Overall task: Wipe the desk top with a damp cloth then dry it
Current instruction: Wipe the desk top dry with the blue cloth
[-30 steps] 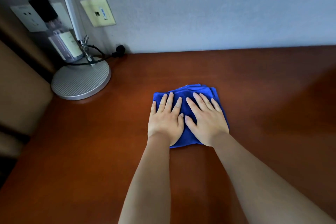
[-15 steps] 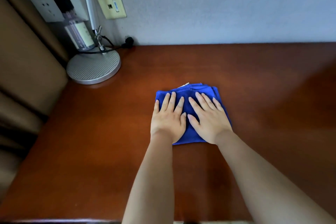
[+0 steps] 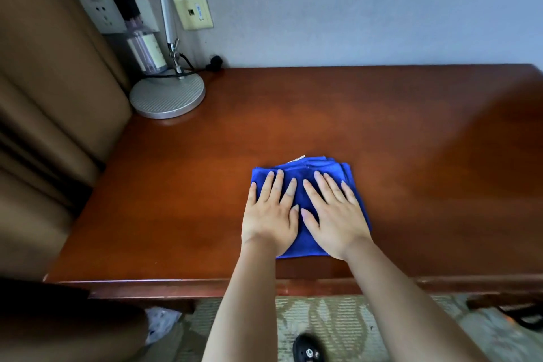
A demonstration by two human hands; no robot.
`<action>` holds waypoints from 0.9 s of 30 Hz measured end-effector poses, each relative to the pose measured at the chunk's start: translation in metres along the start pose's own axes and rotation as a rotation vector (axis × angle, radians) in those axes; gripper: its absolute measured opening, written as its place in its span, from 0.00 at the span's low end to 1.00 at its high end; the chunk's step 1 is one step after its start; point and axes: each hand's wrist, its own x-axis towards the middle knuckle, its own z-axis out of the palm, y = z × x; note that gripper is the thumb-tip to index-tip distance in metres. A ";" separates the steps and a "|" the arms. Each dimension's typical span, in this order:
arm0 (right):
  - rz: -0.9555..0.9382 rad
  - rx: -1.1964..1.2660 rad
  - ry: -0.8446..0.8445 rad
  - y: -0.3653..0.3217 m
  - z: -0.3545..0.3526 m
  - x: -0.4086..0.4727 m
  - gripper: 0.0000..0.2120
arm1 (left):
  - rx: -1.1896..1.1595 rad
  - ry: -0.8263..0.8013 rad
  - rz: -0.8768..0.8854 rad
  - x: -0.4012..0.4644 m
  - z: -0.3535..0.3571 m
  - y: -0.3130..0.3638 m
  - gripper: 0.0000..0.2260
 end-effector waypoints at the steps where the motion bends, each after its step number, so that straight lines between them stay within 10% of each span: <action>1: 0.000 0.005 0.015 0.001 0.001 0.001 0.39 | -0.002 0.000 0.003 0.001 0.000 0.000 0.35; 27: -0.015 0.008 0.071 0.022 -0.007 0.185 0.40 | 0.022 0.018 -0.054 0.171 -0.030 -0.064 0.25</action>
